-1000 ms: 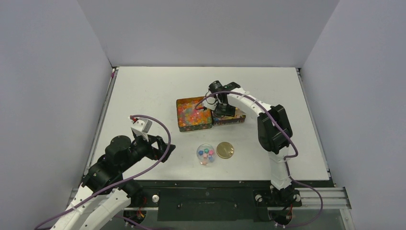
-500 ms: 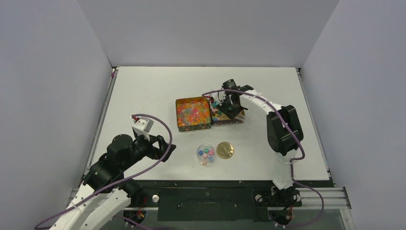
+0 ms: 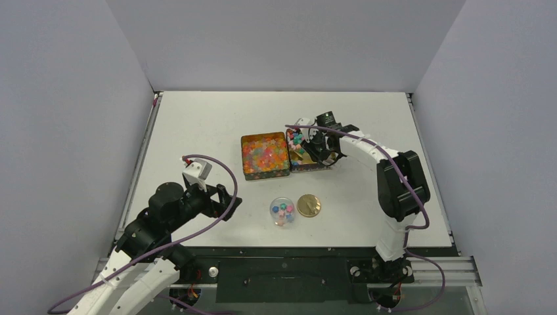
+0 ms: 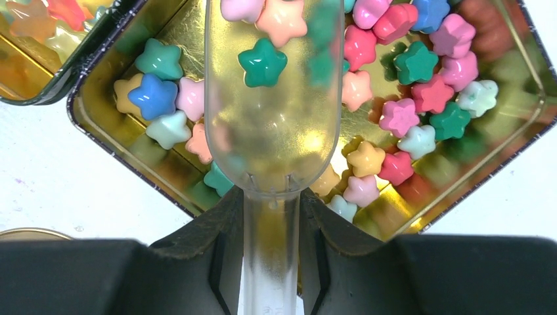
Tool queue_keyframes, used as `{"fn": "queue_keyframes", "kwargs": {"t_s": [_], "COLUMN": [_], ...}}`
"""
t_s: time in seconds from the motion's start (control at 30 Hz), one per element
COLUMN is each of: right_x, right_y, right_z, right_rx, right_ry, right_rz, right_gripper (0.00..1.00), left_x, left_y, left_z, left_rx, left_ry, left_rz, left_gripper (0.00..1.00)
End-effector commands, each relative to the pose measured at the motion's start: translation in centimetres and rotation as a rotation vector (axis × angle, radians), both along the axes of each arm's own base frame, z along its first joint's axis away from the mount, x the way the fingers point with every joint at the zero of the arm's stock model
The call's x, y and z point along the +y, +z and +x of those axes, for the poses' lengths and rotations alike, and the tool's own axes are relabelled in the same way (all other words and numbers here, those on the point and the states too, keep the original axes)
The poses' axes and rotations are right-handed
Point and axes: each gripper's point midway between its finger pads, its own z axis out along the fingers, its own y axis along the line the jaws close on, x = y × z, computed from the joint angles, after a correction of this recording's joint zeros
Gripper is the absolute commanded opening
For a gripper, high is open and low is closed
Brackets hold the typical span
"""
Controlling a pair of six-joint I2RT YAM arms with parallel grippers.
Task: Pack the candies
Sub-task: Scoop the fake candies from the storage box, then place the fake candies in the packing bottle.
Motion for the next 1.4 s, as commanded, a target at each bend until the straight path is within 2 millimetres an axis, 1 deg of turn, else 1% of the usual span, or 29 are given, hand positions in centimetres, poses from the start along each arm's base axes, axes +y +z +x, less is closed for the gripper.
{"fn": "queue_keyframes", "kwargs": {"t_s": [0.0,0.1,0.2,0.23,0.33,0.47,0.6,0.7,0.73,0.77,0.8,0.83,0.97,1.0,1.2,1.27,1.3,1.37], "right_x": [0.9,0.7,0.2,0.0,-0.4,-0.8,-1.0,-1.1,-0.9,-1.2,-1.0,-1.3,-1.3,-1.1,-0.5,-0.3,0.3,0.5], "right_y": [4.9,5.3,5.1,5.3,5.1,5.7,6.7,7.4,8.0,7.6,8.3,7.9,8.3,8.6,9.9,10.3,10.7,10.9], "right_z": [1.7,1.5,1.3,1.3,0.8,0.1,-1.2,-2.8,-3.3,-3.9,-4.5,-5.0,-7.4,-8.4,-11.8,-12.9,-13.8,-15.0], "right_rx": [-0.144,-0.159,-0.167,-0.174,-0.179,-0.204,-0.221,-0.229,-0.243,-0.234,-0.246,-0.240,-0.248,-0.250,-0.254,-0.256,-0.257,-0.261], "right_ry": [-0.021,-0.031,-0.050,-0.056,-0.067,-0.083,-0.100,-0.105,-0.102,-0.105,-0.099,-0.108,-0.113,-0.115,-0.157,-0.161,-0.147,-0.156], "right_rz": [0.106,0.110,0.106,0.111,0.111,0.128,0.159,0.164,0.172,0.160,0.167,0.150,0.118,0.115,0.165,0.182,0.201,0.193], "right_gripper": [0.00,0.00,0.00,0.00,0.00,0.00,0.00,0.00,0.00,0.00,0.00,0.00,0.00,0.00,0.00,0.00,0.00,0.00], "left_x": [-0.3,-0.3,-0.3,-0.3,-0.3,-0.3,-0.3,-0.3,-0.2,-0.2,-0.2,-0.2,-0.2,-0.2,-0.2,-0.1,-0.2,-0.2], "left_y": [1.2,1.3,1.3,1.3,1.3,1.3,1.3,1.3,1.3,1.3,1.3,1.3,1.4,1.3,1.4,1.3,1.4,1.3], "left_z": [0.6,0.6,0.6,0.6,0.6,0.6,0.6,0.7,0.7,0.7,0.7,0.7,0.7,0.7,0.7,0.7,0.7,0.7], "left_rx": [-0.046,-0.048,-0.048,-0.049,-0.049,-0.050,-0.049,-0.050,-0.049,-0.050,-0.050,-0.050,-0.052,-0.052,-0.054,-0.053,-0.054,-0.053], "left_ry": [-0.004,-0.005,-0.005,-0.005,-0.005,-0.004,-0.003,-0.001,0.002,0.001,0.002,0.001,0.001,0.001,0.002,0.002,0.002,0.002], "left_rz": [-0.025,-0.027,-0.027,-0.027,-0.028,-0.028,-0.028,-0.028,-0.027,-0.028,-0.028,-0.029,-0.030,-0.029,-0.031,-0.030,-0.031,-0.031], "left_gripper": [0.96,0.96,0.96,0.96,0.96,0.96,0.96,0.96,0.96,0.96,0.96,0.96,0.96,0.96,0.96,0.96,0.96,0.96]}}
